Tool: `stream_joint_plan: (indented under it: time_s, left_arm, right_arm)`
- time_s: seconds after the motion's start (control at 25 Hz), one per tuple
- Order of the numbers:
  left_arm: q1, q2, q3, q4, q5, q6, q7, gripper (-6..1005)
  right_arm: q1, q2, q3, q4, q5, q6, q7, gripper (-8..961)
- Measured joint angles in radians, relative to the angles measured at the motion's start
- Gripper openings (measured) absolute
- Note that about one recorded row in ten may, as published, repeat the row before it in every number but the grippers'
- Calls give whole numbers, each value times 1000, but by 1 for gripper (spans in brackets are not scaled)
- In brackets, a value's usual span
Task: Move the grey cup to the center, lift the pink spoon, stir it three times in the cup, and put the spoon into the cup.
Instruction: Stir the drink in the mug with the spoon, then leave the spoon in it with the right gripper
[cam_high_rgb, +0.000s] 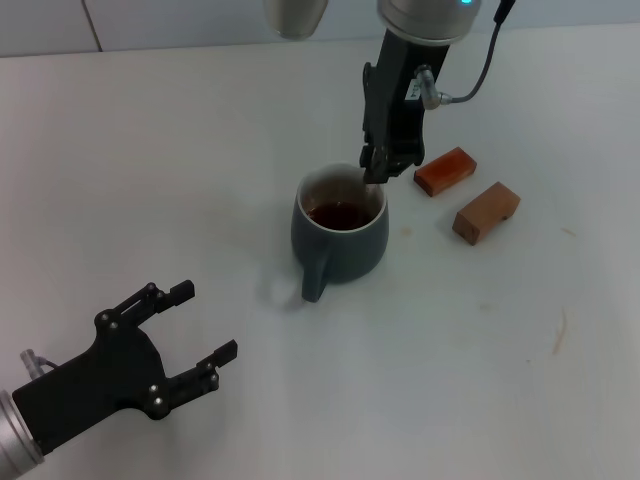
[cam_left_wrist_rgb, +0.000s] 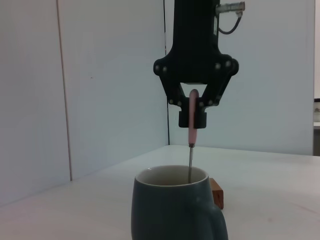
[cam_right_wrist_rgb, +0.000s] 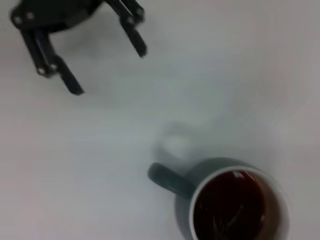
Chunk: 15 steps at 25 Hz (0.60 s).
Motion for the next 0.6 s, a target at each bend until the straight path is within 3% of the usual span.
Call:
stream_joint_plan:
  time_s: [0.6]
  left_arm:
    - [3, -1, 2, 4, 5, -3, 0, 808]
  right_arm:
    - [1, 1, -7, 6, -11, 67, 13, 209]
